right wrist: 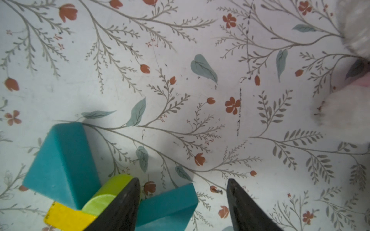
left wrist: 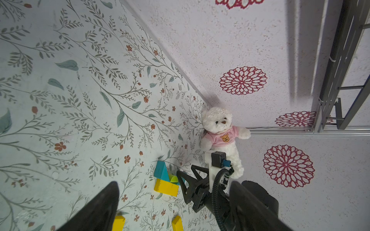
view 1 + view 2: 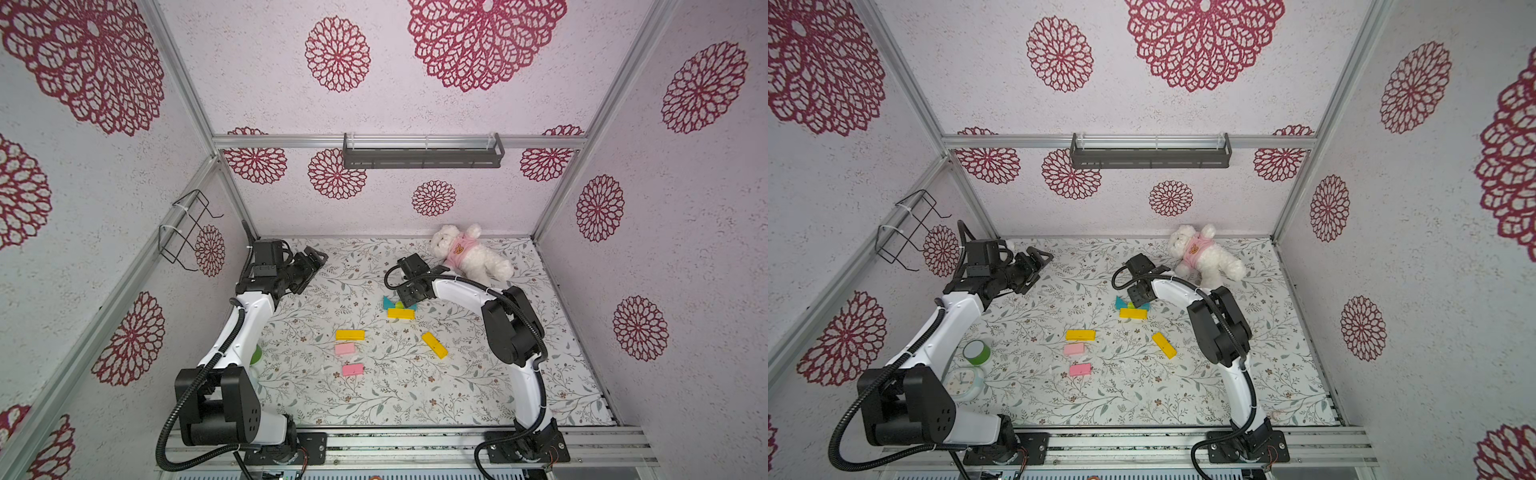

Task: Assemble a carrot with building blocks
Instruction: Adjust the building block at the center of the board.

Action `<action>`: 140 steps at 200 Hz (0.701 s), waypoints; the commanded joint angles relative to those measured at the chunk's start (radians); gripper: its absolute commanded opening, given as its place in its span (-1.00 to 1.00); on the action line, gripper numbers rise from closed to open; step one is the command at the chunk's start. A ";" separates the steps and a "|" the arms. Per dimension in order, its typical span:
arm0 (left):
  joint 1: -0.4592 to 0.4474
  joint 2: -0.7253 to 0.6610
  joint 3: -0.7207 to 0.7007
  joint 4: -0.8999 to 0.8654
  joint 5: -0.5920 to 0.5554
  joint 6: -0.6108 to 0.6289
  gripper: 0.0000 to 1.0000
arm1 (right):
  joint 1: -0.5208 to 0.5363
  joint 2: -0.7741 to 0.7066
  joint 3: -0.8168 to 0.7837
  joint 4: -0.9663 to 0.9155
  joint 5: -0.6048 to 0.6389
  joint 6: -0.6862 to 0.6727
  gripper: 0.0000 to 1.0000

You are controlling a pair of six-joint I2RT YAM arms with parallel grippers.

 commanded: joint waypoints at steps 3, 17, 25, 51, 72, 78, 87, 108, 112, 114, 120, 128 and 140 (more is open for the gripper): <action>-0.002 0.004 0.003 0.021 0.006 -0.006 0.76 | 0.003 -0.033 -0.004 -0.012 0.007 -0.003 0.39; -0.002 0.004 0.003 0.020 0.005 -0.005 0.76 | 0.003 -0.035 -0.004 -0.012 0.009 -0.003 0.39; -0.002 0.004 0.003 0.019 0.005 -0.006 0.76 | 0.003 -0.036 -0.004 -0.012 0.011 -0.002 0.39; -0.002 0.004 0.002 0.020 0.005 -0.006 0.76 | 0.003 -0.039 0.000 -0.014 0.011 -0.002 0.39; -0.002 0.003 0.003 0.019 0.005 -0.006 0.76 | 0.004 -0.042 -0.004 -0.018 0.009 -0.003 0.37; -0.002 0.003 0.002 0.020 0.005 -0.006 0.76 | 0.004 -0.045 -0.007 -0.017 0.007 -0.004 0.37; -0.002 0.004 0.003 0.021 0.005 -0.005 0.76 | 0.005 -0.048 -0.013 -0.012 0.006 -0.001 0.36; -0.002 0.004 0.002 0.020 0.006 -0.007 0.76 | 0.006 -0.053 -0.019 -0.010 0.005 -0.003 0.36; -0.002 0.005 0.002 0.020 0.005 -0.006 0.76 | 0.006 -0.054 -0.020 -0.010 0.005 -0.003 0.36; -0.002 0.005 0.003 0.021 0.006 -0.006 0.76 | 0.006 -0.055 -0.020 -0.010 0.005 -0.003 0.36; -0.002 0.005 0.002 0.020 0.005 -0.006 0.76 | 0.006 -0.055 -0.021 -0.010 0.005 -0.003 0.36; -0.002 0.004 0.003 0.020 0.006 -0.006 0.76 | 0.007 -0.055 -0.021 -0.010 0.005 -0.004 0.35; -0.003 0.003 0.003 0.020 0.005 -0.005 0.76 | 0.007 -0.055 -0.021 -0.010 0.006 -0.004 0.35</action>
